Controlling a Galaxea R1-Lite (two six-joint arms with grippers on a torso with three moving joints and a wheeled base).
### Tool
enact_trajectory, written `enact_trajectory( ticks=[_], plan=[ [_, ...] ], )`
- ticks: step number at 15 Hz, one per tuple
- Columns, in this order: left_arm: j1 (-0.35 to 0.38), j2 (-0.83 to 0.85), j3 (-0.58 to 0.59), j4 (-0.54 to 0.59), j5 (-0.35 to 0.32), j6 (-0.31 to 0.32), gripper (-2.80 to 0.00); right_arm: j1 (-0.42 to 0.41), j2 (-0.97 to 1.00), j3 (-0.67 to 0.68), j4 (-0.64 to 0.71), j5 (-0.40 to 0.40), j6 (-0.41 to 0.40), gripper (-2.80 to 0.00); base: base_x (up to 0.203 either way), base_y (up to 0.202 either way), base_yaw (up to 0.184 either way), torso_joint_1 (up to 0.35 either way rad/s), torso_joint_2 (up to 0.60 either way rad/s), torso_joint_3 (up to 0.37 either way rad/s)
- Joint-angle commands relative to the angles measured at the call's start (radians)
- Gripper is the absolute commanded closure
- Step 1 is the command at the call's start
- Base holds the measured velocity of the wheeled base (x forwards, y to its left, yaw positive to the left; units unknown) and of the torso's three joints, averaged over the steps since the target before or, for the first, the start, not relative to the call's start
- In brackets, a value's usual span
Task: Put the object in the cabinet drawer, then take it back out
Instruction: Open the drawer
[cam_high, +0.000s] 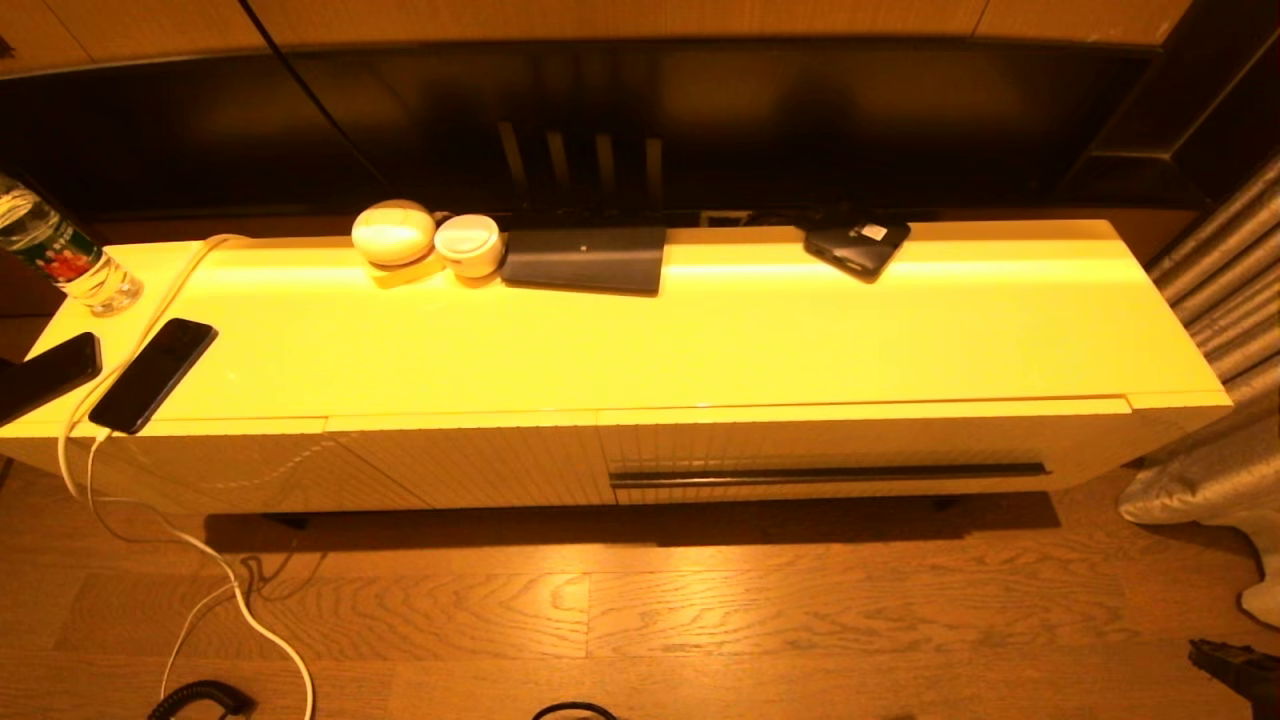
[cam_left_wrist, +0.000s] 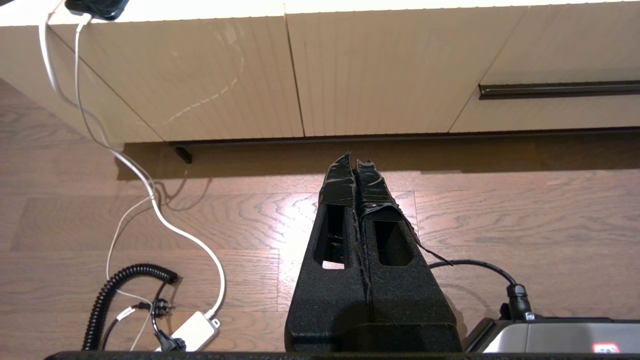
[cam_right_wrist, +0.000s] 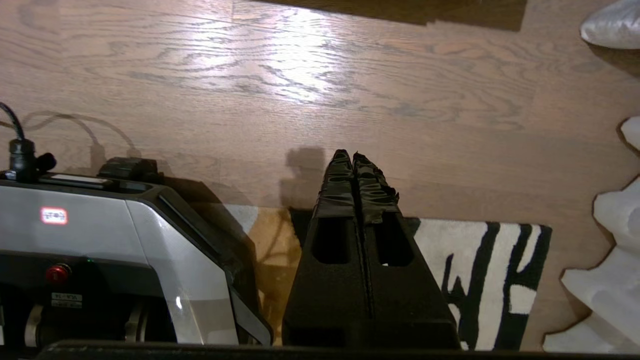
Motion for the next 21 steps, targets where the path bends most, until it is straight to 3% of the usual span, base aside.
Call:
enact_trajectory(
  ticks=[1, 7, 10, 13, 17, 21],
  plan=[
    [0.000, 0.000, 0.002, 0.000, 0.001, 0.000, 0.00, 0.017, 0.018, 0.015, 0.006, -0.007, 0.000, 0.00, 0.000, 0.000, 0.000, 0.000, 0.00, 0.000],
    [0.000, 0.000, 0.003, 0.000, 0.001, 0.000, 0.00, 0.019, 0.063, 0.030, 0.037, 0.046, -0.061, 0.00, 0.000, 0.000, 0.000, 0.000, 0.00, 0.000],
    [0.000, 0.000, 0.002, 0.000, 0.001, 0.000, 0.00, 0.029, 0.157, 0.028, -0.020, 0.177, -0.239, 0.00, 0.000, 0.000, 0.000, 0.000, 0.00, 0.000],
    [0.000, 0.000, 0.002, 0.000, 0.001, 0.000, 0.00, 0.019, 0.236, 0.013, -0.058, 0.284, -0.472, 0.00, 0.000, 0.000, 0.000, 0.000, 0.00, 0.000],
    [0.000, 0.000, 0.002, 0.000, 0.001, 0.000, 0.00, 0.016, 0.463, -0.061, -0.187, 0.322, -0.630, 0.00, 0.000, 0.000, 0.000, 0.000, 0.00, 0.000],
    [0.000, 0.001, 0.002, 0.000, 0.001, 0.000, 0.00, 0.092, 0.677, -0.106, -0.362, 0.322, -0.799, 0.00, 0.000, 0.000, 0.000, 0.000, 0.00, 0.000]
  ],
)
